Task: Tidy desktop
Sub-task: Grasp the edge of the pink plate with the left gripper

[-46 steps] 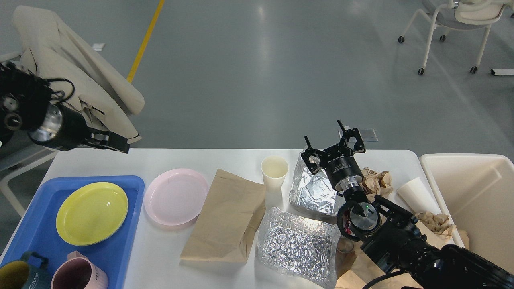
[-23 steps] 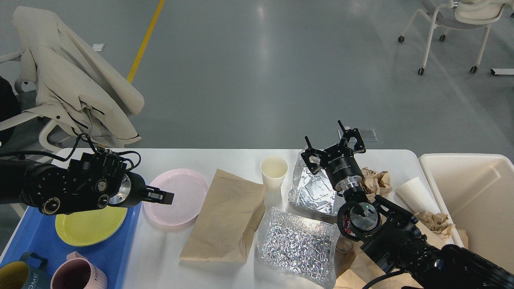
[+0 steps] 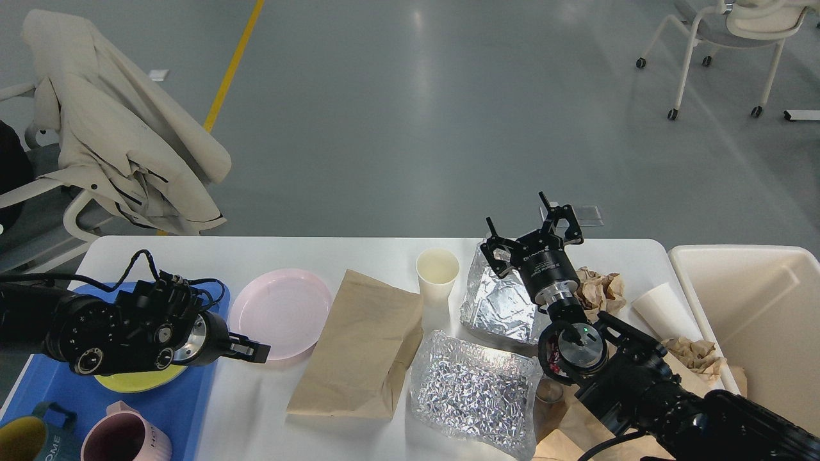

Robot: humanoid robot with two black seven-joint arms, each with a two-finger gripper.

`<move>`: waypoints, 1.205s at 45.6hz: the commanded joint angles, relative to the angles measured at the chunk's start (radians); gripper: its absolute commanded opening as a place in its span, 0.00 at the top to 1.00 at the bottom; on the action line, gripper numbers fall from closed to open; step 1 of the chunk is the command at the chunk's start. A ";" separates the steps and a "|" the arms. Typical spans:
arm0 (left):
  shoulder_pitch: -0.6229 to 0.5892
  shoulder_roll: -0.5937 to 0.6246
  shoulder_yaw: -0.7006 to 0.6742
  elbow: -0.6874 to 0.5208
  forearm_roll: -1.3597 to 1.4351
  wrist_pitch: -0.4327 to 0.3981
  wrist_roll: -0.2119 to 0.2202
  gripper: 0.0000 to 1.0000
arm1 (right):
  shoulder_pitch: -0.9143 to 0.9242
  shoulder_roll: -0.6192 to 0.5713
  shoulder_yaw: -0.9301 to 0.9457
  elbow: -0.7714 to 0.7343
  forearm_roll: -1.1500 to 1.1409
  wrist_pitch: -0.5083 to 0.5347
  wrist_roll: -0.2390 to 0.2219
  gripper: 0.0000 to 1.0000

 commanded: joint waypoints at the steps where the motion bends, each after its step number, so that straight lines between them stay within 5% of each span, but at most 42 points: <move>1: -0.003 0.000 0.000 0.001 -0.003 0.004 0.006 0.25 | 0.000 0.000 0.000 0.000 0.000 0.000 0.000 0.00; 29: 0.115 -0.046 -0.009 0.075 -0.031 0.108 0.020 0.26 | 0.000 0.000 0.000 0.000 -0.001 0.000 0.000 0.00; 55: 0.147 -0.014 -0.014 0.170 -0.086 0.111 -0.039 0.26 | 0.000 0.000 0.001 0.000 -0.001 0.000 0.000 0.00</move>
